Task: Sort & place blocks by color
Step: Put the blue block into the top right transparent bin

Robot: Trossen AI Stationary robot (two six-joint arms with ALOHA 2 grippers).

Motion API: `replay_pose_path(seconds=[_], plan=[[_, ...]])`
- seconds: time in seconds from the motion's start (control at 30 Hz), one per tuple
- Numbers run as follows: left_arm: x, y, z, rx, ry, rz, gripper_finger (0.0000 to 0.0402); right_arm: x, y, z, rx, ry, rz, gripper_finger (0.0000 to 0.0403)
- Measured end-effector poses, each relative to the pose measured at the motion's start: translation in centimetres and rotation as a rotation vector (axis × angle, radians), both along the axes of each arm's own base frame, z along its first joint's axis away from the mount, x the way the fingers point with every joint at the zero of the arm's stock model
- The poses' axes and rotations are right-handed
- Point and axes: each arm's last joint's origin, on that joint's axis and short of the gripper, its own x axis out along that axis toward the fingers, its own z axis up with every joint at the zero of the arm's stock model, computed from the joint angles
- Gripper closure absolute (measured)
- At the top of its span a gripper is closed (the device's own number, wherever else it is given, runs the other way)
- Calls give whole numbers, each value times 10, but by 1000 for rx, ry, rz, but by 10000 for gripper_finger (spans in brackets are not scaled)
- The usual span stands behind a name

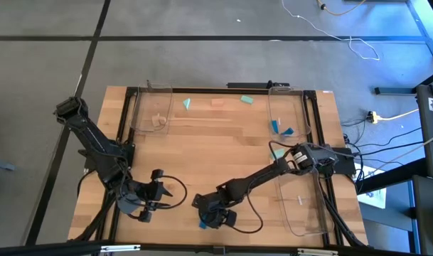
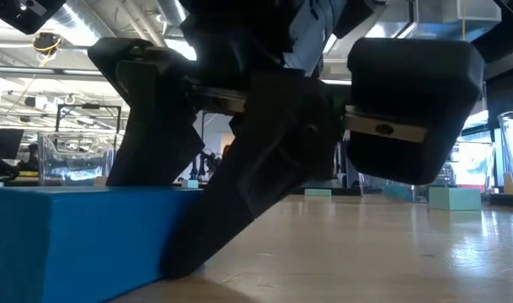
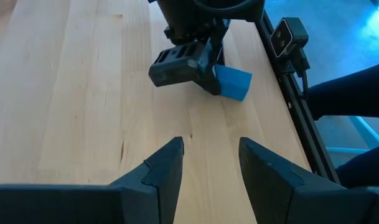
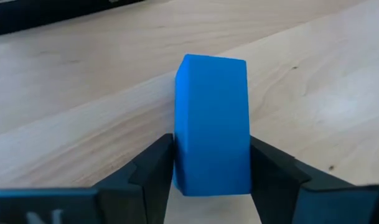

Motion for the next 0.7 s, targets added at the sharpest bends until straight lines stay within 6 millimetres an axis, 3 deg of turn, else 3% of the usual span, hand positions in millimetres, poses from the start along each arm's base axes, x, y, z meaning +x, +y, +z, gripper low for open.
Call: replay_pose_path(seconds=[0.17,0.33,0.7], plan=[[0,0,0,0,0,0,253,2,1,-1,40,16,-97,226],[0,0,0,1,0,0,253,3,0,-1,63,31,-141,270],[0,0,0,4,1,0,253,3,1,8,66,52,-248,270]])
